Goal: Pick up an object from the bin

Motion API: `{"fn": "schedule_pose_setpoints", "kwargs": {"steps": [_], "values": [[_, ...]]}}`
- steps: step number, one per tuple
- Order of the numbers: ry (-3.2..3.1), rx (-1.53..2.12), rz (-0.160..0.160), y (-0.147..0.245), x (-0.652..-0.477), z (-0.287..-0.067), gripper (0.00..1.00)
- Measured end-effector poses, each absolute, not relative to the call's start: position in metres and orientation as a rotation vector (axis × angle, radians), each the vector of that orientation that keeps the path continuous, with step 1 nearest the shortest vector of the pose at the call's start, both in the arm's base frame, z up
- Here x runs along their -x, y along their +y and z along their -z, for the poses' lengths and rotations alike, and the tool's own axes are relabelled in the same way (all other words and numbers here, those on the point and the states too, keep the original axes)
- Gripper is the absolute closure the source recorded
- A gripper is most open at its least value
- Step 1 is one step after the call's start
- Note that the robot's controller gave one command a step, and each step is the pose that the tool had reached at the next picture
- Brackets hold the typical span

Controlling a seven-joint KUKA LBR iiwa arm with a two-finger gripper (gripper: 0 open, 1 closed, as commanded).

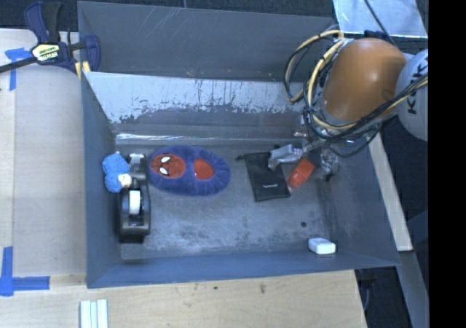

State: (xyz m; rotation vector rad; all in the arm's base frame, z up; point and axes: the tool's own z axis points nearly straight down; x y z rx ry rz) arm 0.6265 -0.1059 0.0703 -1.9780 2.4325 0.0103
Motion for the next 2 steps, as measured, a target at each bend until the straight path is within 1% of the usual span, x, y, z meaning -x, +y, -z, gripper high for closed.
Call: {"fn": "schedule_pose_setpoints", "kwargs": {"steps": [1,2], "values": [[2.434,1.977,-0.009,-0.107,-0.626,-0.07,1.0],[2.434,1.973,0.013,-0.107,-0.629,-0.172,1.0]]}}
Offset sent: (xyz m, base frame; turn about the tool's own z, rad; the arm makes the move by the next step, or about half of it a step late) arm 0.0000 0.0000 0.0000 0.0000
